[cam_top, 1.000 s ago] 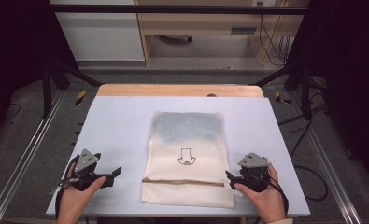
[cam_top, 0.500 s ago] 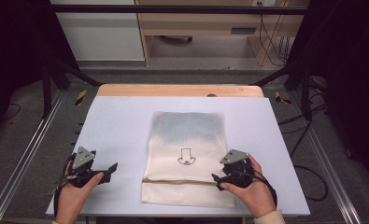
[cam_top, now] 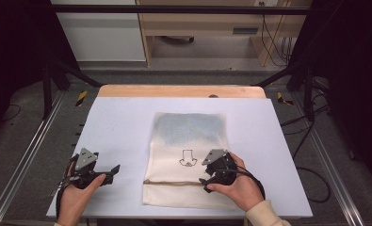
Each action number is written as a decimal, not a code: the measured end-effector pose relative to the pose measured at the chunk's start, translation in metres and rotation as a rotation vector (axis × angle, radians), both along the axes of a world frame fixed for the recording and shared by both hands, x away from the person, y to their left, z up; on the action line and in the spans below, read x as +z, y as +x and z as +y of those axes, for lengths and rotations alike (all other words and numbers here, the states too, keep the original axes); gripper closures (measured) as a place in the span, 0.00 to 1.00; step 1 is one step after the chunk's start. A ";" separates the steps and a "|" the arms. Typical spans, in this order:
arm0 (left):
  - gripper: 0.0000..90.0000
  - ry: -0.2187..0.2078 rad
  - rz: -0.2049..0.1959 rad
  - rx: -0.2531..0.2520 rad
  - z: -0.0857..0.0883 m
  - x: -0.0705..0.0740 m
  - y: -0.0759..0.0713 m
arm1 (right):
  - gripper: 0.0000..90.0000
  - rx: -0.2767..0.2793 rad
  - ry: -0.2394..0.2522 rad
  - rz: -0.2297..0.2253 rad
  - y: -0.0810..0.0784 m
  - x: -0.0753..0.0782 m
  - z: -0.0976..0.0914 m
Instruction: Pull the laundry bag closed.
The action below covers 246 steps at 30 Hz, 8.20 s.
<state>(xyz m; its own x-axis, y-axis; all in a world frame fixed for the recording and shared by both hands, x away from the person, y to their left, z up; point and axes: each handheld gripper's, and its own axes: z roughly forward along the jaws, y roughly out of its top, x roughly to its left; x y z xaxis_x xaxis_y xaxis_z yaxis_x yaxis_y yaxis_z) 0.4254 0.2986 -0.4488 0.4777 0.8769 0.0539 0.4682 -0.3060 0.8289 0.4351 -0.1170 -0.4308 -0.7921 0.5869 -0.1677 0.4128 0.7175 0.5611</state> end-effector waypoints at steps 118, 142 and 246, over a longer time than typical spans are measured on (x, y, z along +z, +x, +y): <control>0.26 -0.079 0.219 -0.317 -0.035 -0.003 -0.024 | 0.91 0.454 -0.055 0.214 0.020 -0.001 0.178; 0.26 -0.111 0.240 -0.401 -0.070 -0.015 -0.016 | 0.91 0.454 -0.004 0.196 0.022 0.009 0.170; 0.94 -0.212 0.351 -0.483 -0.094 -0.034 0.009 | 0.91 0.461 -0.013 0.133 0.019 0.016 0.157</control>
<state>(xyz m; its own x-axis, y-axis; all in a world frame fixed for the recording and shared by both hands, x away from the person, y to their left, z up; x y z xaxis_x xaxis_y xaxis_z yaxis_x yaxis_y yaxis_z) 0.4348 0.2045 -0.4832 0.7802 0.5322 -0.3288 0.5730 -0.3971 0.7169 0.4542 0.0401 -0.4143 -0.9844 0.1683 -0.0523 0.1178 0.8493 0.5146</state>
